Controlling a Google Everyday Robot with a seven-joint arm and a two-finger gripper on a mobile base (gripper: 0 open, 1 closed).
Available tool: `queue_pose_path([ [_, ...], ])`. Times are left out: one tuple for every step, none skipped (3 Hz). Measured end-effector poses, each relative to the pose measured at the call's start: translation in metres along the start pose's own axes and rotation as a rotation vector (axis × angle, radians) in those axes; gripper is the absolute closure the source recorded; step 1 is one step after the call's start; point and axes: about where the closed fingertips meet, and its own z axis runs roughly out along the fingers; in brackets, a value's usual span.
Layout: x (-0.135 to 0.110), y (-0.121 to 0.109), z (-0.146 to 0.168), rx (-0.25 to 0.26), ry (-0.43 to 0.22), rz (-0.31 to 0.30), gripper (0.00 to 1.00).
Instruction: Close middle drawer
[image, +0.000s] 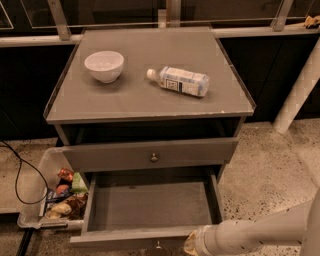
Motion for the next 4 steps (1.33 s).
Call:
queue_pose_path([
  [0.0, 0.0, 0.0, 0.0, 0.0, 0.0, 0.58],
  [0.0, 0.0, 0.0, 0.0, 0.0, 0.0, 0.35],
  [0.0, 0.0, 0.0, 0.0, 0.0, 0.0, 0.11],
  [-0.0013, -0.0007, 0.0025, 0.007, -0.004, -0.007, 0.0],
])
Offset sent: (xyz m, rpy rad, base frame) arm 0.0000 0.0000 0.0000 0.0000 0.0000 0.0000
